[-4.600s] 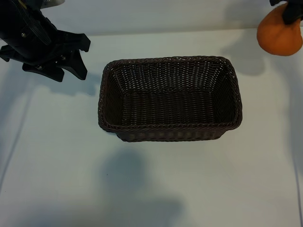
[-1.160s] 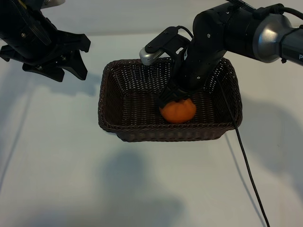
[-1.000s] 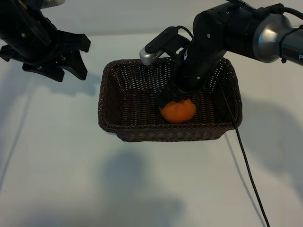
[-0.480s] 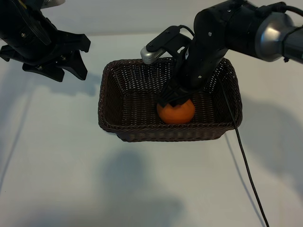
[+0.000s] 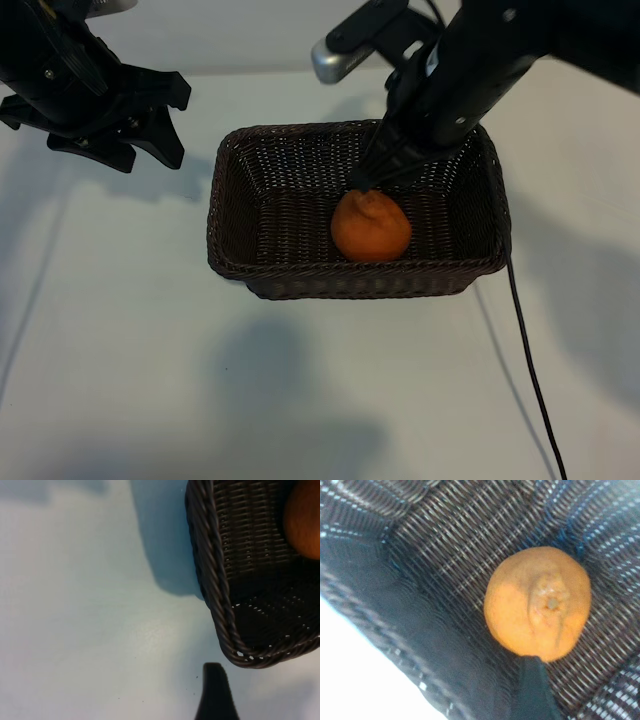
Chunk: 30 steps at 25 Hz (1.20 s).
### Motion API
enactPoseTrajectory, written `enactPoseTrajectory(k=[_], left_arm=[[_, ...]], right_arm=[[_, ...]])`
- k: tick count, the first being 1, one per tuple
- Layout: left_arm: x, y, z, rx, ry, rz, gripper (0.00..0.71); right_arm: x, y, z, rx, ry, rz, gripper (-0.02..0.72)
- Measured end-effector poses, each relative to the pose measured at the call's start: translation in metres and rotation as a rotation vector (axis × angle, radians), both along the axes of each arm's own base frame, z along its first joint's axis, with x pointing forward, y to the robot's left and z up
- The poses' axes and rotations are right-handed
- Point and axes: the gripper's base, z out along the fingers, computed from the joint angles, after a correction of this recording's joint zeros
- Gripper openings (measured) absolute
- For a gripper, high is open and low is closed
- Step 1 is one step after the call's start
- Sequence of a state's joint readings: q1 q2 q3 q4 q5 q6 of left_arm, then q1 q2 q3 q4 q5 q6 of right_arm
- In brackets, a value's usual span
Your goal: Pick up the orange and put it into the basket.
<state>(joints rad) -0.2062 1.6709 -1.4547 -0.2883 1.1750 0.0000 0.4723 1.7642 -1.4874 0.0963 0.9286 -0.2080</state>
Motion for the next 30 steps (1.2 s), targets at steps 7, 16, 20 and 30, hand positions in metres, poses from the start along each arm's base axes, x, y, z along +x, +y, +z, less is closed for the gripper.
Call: enactPoseTrajectory(k=[7, 16, 20, 30], left_arm=[[0.000, 0.000, 0.000, 0.000, 0.000, 0.000, 0.526], [0.000, 0.000, 0.000, 0.000, 0.000, 0.000, 0.526], [0.000, 0.000, 0.000, 0.000, 0.000, 0.000, 0.526], [0.000, 0.000, 0.000, -0.003, 0.001, 0.000, 0.526]], right_arm=[[-0.012, -0.007, 0.019, -0.002, -0.005, -0.002, 0.425], [-0.013, -0.037, 0.021, -0.104, 0.069, -0.139, 0.389], [-0.006, -0.079, 0.022, -0.138, 0.138, -0.286, 0.376], [0.003, -0.181, 0.027, -0.118, 0.169, -0.615, 0.365]])
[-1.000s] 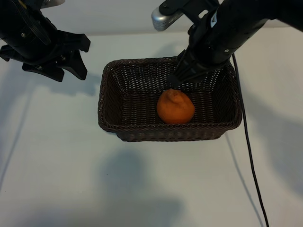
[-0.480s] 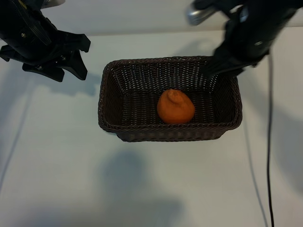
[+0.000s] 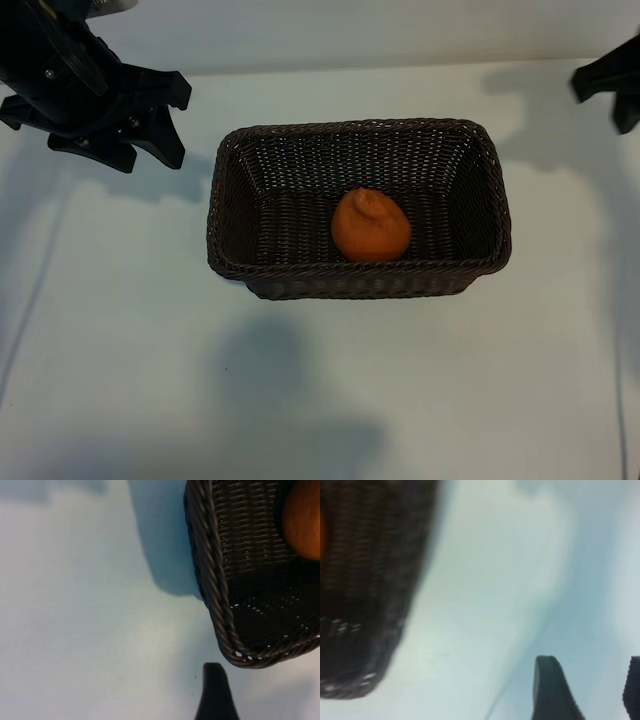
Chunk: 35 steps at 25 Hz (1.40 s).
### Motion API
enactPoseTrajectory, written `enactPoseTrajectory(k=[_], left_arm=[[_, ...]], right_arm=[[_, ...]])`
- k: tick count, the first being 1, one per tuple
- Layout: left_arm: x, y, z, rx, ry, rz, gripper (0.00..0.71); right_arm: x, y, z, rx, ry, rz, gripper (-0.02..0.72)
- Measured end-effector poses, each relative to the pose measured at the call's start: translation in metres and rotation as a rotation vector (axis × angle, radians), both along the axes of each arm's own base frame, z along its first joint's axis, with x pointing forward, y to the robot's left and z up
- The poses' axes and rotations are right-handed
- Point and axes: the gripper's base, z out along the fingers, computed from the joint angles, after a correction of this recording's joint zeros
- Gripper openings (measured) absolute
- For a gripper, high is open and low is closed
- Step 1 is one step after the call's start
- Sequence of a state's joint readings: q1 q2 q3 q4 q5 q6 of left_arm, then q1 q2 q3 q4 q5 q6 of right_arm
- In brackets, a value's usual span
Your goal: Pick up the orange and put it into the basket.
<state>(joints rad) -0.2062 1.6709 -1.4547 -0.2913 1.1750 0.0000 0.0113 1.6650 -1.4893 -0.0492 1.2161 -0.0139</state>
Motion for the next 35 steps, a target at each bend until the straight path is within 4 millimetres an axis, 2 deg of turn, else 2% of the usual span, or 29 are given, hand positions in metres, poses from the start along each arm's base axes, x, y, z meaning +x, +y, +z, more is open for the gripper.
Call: enactPoseTrajectory(k=[3, 8, 17, 22, 35], left_arm=[[0.000, 0.000, 0.000, 0.000, 0.000, 0.000, 0.526], [0.000, 0.000, 0.000, 0.000, 0.000, 0.000, 0.526], [0.000, 0.000, 0.000, -0.002, 0.000, 0.000, 0.526], [0.000, -0.001, 0.001, -0.009, 0.001, 0.001, 0.526], [-0.022, 0.003, 0.037, -0.046, -0.107, 0.001, 0.526]], right_arm=[[-0.002, -0.007, 0.003, 0.031, -0.008, -0.033, 0.365], [-0.003, -0.004, 0.005, 0.068, -0.016, -0.030, 0.365], [-0.024, 0.005, 0.038, 0.165, -0.111, -0.013, 0.365], [-0.027, 0.008, 0.042, 0.199, -0.120, -0.010, 0.365], [-0.030, 0.014, 0.040, 0.258, -0.114, 0.013, 0.353]])
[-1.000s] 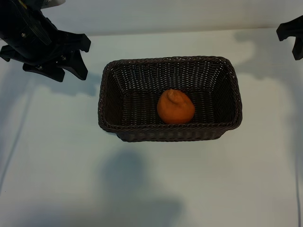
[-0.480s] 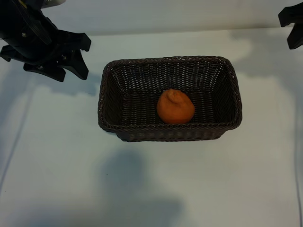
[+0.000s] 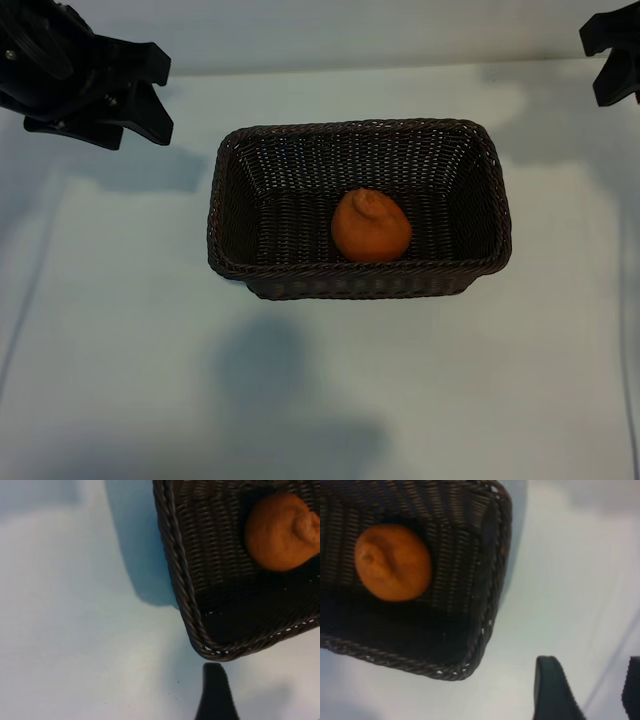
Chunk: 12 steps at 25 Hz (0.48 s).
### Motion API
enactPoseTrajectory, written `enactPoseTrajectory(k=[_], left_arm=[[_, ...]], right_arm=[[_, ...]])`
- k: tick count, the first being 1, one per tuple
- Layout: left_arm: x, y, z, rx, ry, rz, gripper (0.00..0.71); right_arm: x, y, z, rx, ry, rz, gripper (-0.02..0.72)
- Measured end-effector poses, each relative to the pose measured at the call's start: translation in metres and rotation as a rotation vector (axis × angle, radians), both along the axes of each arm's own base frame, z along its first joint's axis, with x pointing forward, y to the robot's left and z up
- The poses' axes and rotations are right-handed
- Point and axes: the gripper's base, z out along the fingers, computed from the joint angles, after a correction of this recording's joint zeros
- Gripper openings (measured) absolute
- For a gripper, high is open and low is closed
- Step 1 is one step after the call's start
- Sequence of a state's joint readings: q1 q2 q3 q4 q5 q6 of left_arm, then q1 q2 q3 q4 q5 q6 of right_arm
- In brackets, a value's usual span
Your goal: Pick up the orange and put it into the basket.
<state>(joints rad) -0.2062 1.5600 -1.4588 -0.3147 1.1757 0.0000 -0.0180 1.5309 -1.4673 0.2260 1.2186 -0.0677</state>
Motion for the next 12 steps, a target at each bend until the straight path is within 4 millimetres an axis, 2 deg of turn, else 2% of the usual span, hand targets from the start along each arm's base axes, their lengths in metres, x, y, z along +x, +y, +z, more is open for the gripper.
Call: enactPoseTrajectory(k=[5, 12], left_arm=[[-0.0016, 0.0003, 0.0023, -0.002, -0.007, 0.000, 0.526], [-0.0016, 0.0003, 0.0023, -0.002, -0.007, 0.000, 0.526]], right_arm=[[-0.0030, 0.0006, -0.0106, 0.002, 0.038, 0.012, 0.342], [-0.0072, 0.0006, -0.0052, 0.001, 0.019, 0.015, 0.332]])
